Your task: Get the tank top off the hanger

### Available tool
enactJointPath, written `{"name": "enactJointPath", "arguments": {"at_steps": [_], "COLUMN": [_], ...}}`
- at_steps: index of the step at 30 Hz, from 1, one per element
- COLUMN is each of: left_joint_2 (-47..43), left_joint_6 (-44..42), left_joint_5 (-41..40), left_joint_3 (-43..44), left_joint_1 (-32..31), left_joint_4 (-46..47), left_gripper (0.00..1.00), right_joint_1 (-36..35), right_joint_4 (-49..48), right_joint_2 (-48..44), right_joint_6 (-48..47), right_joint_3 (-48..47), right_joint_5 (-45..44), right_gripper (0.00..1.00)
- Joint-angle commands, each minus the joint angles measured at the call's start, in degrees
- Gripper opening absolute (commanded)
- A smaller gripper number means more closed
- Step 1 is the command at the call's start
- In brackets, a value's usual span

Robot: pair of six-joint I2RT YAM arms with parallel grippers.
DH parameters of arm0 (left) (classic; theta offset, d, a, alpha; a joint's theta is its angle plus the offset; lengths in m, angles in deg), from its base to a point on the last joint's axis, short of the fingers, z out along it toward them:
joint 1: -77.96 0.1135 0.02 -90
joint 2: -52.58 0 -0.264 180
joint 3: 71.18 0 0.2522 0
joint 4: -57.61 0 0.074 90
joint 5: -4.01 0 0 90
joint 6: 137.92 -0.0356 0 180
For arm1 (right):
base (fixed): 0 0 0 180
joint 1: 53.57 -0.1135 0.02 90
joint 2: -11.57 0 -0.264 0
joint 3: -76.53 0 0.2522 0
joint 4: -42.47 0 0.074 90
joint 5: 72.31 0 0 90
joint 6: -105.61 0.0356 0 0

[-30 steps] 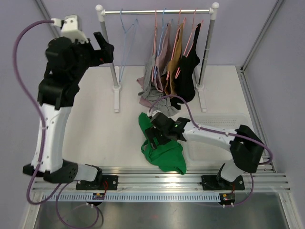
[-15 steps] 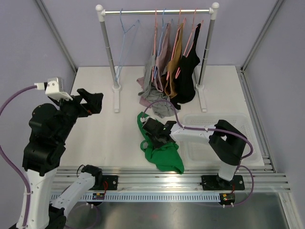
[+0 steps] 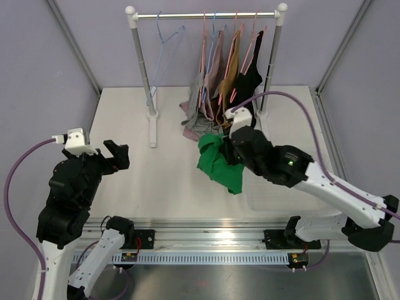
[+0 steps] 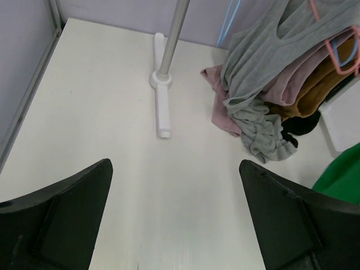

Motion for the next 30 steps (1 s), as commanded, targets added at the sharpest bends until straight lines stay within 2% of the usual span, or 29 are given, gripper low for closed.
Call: {"name": "enactJointPath", "arguments": {"at_steps": [1, 7, 8, 11, 16, 20, 24, 25, 27, 28, 29, 30], "left_joint_2": [0.0, 0.5, 0.6, 1.2, 3.3, 4.7, 6.5, 7.2, 9.2, 9.7, 10.2, 11.3], "left_joint_6": [-1.9, -2.0, -2.0, -1.8, -1.4, -0.7, -0.5, -0.4, -0.2, 0.1, 0.3, 0.8], "left_joint_5": [-2.5, -1.9, -1.7, -0.8, 1.7, 4.1, 7.6, 8.4, 10.3, 11.0, 11.9, 13.0], "left_joint_3": [-1.1, -1.7, -1.6, -0.9, 1.7, 3.0, 4.6, 5.1, 7.0, 7.7, 8.5, 9.9], "left_joint_1": [0.1, 0.1, 0.1, 0.1, 0.1, 0.1, 0.1, 0.1, 0.1, 0.1, 0.1, 0.1], "left_joint_4": [1.0, 1.7, 1.7, 2.1, 1.8, 1.7, 1.0, 0.6, -0.2, -0.1, 0.0, 0.0], "left_gripper": [0.99, 0.99, 0.99, 0.99, 0.99, 0.99, 0.99, 0.99, 0.99, 0.99, 0.99, 0.99], "right_joint_1": [-0.4, -0.4, -0.4, 0.0, 2.5, 5.9, 9.8, 11.1, 13.4, 13.7, 13.7, 14.2], "right_joint_4": [9.5, 25.5, 27.4, 32.4, 27.7, 19.7, 17.2, 16.6, 16.8, 17.3, 19.0, 20.0], "right_joint_2": [-4.8, -9.3, -9.6, -9.9, -10.1, -8.7, -7.0, -6.5, -5.1, -4.7, -4.2, -4.0], "right_joint_6": [0.5, 7.9, 11.3, 17.4, 22.5, 26.3, 28.0, 27.0, 26.9, 26.8, 26.9, 26.8], "right_joint_3": [-5.6, -9.2, -7.9, -2.9, 8.1, 19.1, 24.2, 24.6, 24.3, 23.5, 21.6, 20.4], "right_joint_5": [-12.2, -24.9, -27.5, -27.9, -23.4, -16.4, -14.5, -13.9, -14.4, -15.1, -17.5, -18.9], "right_gripper": [0.00, 0.00, 0.00, 0.00, 0.00, 0.00, 0.01, 0.26, 0.65, 0.76, 0.92, 0.99]}}
